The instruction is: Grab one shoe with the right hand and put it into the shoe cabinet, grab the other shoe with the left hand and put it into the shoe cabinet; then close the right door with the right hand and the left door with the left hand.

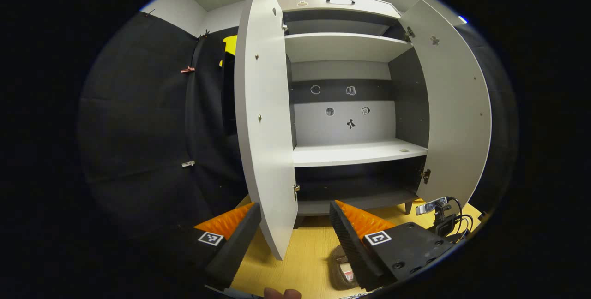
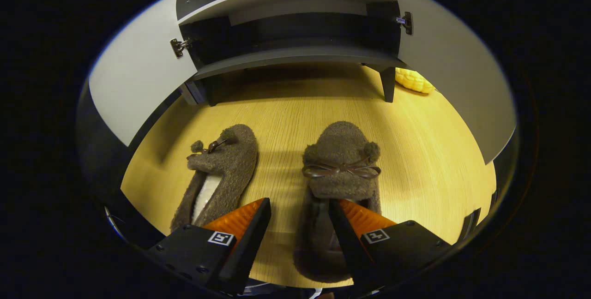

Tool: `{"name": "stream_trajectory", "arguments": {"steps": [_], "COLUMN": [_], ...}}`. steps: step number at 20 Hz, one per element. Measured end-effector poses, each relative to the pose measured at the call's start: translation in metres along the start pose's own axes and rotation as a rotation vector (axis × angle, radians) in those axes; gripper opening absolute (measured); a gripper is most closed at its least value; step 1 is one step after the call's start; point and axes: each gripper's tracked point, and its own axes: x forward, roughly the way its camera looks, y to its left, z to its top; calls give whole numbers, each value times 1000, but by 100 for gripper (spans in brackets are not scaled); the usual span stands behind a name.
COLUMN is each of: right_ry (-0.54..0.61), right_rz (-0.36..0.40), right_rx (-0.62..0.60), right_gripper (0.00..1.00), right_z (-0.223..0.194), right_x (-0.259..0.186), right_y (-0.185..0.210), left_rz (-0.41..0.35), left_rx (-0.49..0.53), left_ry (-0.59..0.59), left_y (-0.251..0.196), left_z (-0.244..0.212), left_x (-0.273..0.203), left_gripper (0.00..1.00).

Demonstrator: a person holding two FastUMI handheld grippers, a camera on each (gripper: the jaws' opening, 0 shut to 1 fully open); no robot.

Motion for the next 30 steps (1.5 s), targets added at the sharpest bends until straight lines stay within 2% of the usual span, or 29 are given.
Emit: {"name": "stream_trajectory", "arguments": {"steps": [3,4,5,6,7,8,14,20,25,30], "right_ry": [-19,-24,-29,-37,-39,-45,-118,-216,-331,-440], "right_rz": [-68,-93,-116,-119,-92,-70,-12,64,113,100], "right_rx": [22,35,51,71,87,94,61,76,67,14], "right_gripper": [77,64,57,36,31,13,12,12,12,11], "right_z": [9,12,14,17,18,20,50,115,192,280], "right_x": [19,24,27,26,25,21,-28,-99,-151,-176], "right_y": [-8,-13,-19,-22,-19,-17,-18,-5,8,11], "left_rz": [5,10,14,12,9,6,-23,-45,-67,-86], "left_rx": [-7,-6,-5,-4,-2,0,8,9,2,-14], "left_ry": [24,25,25,26,26,25,4,-22,-37,-50], "left_y": [3,5,5,4,3,2,-10,-24,-37,-49], "left_z": [-8,-10,-10,-10,-10,-8,0,13,22,29], "left_x": [4,4,5,5,6,6,5,2,-1,-5], "left_gripper": [95,95,95,95,95,95,95,95,95,95]}}
